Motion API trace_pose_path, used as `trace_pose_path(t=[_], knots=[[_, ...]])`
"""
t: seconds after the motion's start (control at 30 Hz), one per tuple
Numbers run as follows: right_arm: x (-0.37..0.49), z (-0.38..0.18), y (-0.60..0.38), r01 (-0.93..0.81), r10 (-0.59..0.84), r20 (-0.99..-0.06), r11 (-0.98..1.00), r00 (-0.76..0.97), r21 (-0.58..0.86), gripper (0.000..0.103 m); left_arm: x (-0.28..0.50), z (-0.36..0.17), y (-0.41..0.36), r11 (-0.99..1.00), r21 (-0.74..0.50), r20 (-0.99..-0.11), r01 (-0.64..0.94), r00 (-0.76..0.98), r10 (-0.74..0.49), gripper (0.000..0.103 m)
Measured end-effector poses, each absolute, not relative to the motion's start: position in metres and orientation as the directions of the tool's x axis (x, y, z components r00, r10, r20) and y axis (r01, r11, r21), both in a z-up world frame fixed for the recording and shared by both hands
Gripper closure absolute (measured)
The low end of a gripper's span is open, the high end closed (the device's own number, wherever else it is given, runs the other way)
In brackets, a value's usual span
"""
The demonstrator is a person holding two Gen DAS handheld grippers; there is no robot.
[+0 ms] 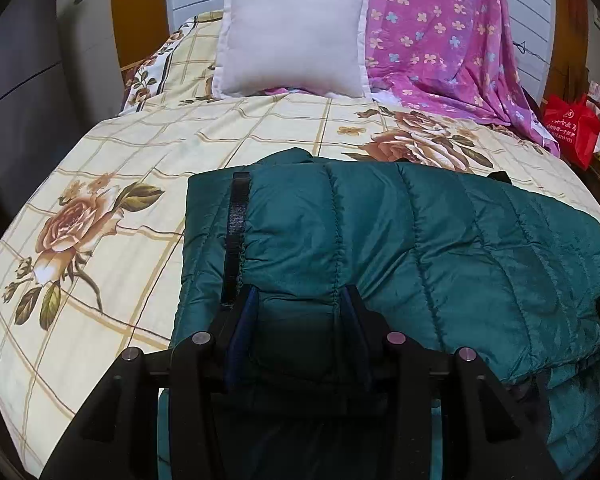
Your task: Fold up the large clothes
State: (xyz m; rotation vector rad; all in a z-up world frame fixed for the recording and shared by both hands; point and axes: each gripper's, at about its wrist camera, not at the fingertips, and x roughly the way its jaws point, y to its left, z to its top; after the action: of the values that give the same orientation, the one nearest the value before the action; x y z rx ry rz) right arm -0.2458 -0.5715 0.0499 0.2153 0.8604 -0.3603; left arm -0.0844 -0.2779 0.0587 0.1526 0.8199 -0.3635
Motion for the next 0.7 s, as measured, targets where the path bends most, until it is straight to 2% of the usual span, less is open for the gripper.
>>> trace_pose_path(t=[0.07, 0.13, 0.23, 0.4, 0.7], knots=[[-0.239, 0.032, -0.581, 0.407, -0.209, -0.797, 0.912, 0.567, 0.051, 0.016, -0.084, 0.059, -0.278, 0.927, -0.007, -0.736, 0.375, 0.625, -0.258, 0.079], [-0.236, 0.020, -0.589, 0.421, -0.182, -0.803, 0.902, 0.568, 0.094, 0.008, -0.084, 0.060, -0.277, 0.926, -0.007, -0.736, 0.377, 0.625, -0.261, 0.079], [-0.245, 0.023, -0.598, 0.440, -0.142, -0.806, 0.884, 0.575, 0.158, 0.008, -0.088, 0.067, -0.271, 0.925, -0.016, -0.736, 0.379, 0.623, -0.267, 0.079], [-0.275, 0.047, -0.585, 0.434, -0.179, -0.781, 0.892, 0.598, 0.128, 0.008, -0.111, 0.084, -0.255, 0.924, 0.016, -0.725, 0.382, 0.641, -0.253, 0.079], [-0.331, 0.056, -0.551, 0.384, -0.105, -0.791, 0.907, 0.603, 0.172, 0.008, -0.158, 0.098, -0.199, 0.933, 0.025, -0.723, 0.359, 0.651, -0.231, 0.079]])
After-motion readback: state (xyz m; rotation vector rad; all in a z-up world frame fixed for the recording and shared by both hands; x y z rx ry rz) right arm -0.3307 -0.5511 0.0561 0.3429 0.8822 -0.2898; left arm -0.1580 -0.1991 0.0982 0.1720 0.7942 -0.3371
